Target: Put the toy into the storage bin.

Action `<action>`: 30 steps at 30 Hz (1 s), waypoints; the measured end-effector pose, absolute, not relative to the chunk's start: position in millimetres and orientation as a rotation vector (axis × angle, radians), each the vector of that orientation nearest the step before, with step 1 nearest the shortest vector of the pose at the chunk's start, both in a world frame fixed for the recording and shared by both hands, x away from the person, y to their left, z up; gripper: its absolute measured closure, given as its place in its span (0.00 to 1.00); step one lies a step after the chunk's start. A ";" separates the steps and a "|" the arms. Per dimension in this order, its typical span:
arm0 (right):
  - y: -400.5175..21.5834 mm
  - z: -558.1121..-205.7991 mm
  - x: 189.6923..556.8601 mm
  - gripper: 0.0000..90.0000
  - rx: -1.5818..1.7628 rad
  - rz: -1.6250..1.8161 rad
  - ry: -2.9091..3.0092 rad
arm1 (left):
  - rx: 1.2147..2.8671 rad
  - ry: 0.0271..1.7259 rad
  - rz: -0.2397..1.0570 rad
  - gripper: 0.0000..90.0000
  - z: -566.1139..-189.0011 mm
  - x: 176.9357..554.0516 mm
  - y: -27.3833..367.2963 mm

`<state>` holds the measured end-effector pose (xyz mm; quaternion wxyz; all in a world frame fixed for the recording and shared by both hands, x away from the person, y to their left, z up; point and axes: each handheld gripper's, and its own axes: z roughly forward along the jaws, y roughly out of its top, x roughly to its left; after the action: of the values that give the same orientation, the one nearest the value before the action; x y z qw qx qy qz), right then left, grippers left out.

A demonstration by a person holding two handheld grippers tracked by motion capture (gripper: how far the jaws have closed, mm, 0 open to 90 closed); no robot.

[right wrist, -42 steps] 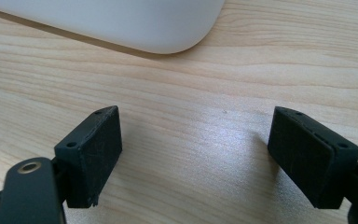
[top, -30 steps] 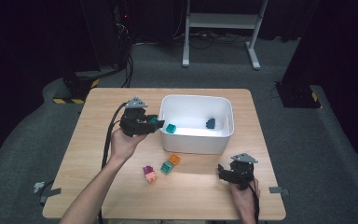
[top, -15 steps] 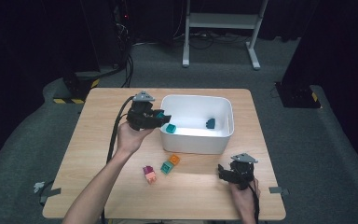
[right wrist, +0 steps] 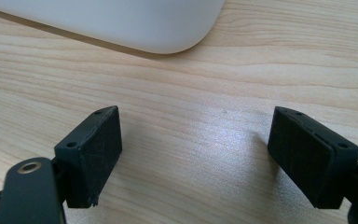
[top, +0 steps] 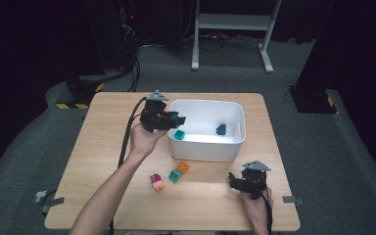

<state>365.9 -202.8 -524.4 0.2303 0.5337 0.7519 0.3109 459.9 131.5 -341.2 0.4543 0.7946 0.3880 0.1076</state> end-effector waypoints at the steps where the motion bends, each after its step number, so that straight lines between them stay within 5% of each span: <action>1: -202.8 -524.4 365.9 0.19 1.468 0.855 2.068 | 1.961 0.955 0.267 0.65 -341.6 460.6 130.6; 30: -202.8 -524.4 365.9 0.19 1.467 0.855 2.069 | 2.019 0.974 0.264 0.64 -350.6 477.2 105.8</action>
<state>365.9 -202.8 -524.4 0.2306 0.5334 0.7521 0.3109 477.2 105.8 -350.6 0.4282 0.8083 0.3900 0.1055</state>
